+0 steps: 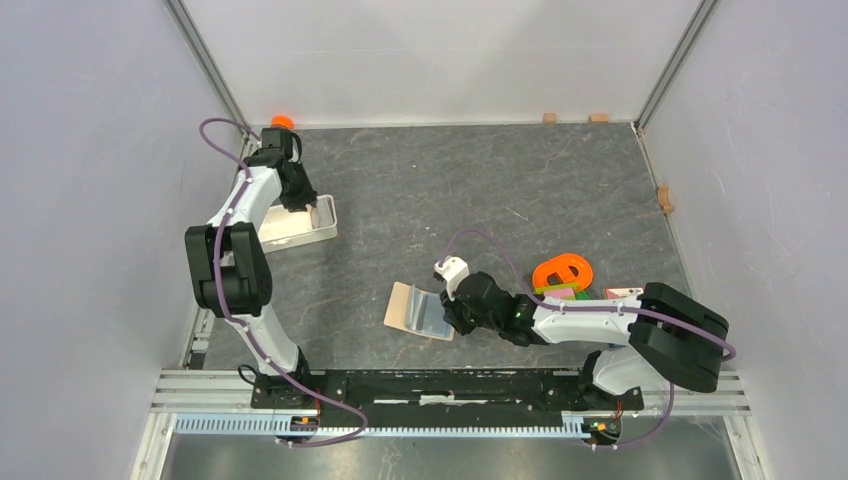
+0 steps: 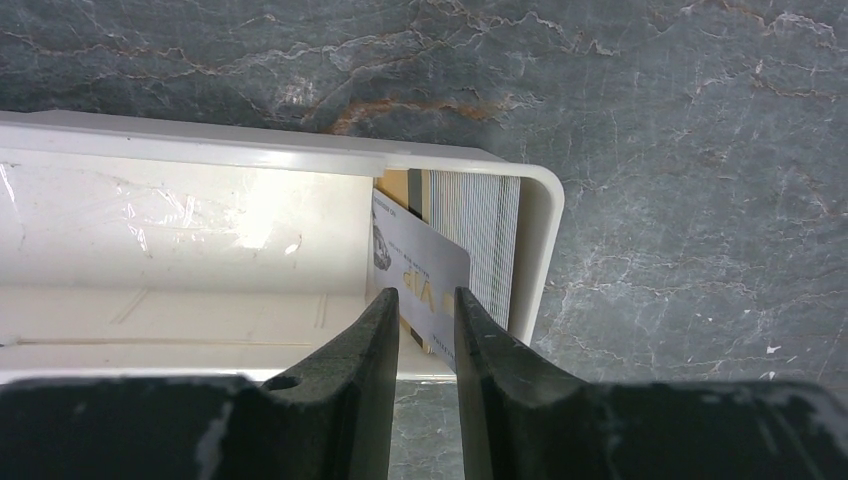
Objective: Put the credit cards into the card holder
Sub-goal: Pick up the credit card from the storage box.
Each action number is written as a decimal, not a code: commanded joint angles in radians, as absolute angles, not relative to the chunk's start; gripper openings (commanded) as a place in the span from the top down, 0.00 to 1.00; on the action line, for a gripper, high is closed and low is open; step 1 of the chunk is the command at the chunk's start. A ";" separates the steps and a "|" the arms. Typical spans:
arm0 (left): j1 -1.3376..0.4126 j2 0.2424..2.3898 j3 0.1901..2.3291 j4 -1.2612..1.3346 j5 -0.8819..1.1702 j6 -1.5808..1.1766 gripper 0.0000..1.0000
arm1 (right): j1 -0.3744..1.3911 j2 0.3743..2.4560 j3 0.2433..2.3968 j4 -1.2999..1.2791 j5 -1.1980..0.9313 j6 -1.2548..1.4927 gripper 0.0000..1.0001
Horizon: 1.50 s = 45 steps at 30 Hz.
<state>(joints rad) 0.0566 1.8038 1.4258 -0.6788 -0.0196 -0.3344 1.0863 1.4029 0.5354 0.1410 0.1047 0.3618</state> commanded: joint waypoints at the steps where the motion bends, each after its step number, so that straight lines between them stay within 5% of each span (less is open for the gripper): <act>1: 0.052 1.794 1.428 -0.645 0.052 -0.309 0.65 | 1.090 1.404 0.568 0.156 0.097 0.367 0.82; 23: 0.022 1.856 1.440 -0.678 0.035 -0.333 0.36 | 1.089 1.407 0.572 0.158 0.092 0.368 0.82; 45: 0.012 1.787 1.424 -0.625 0.143 -0.319 0.43 | 1.089 1.408 0.577 0.155 0.091 0.367 0.82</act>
<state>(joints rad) 0.0189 1.8496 1.4109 -0.6704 0.0822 -0.3367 1.0863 1.4029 0.5369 0.1410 0.0895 0.3622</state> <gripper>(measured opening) 0.578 0.182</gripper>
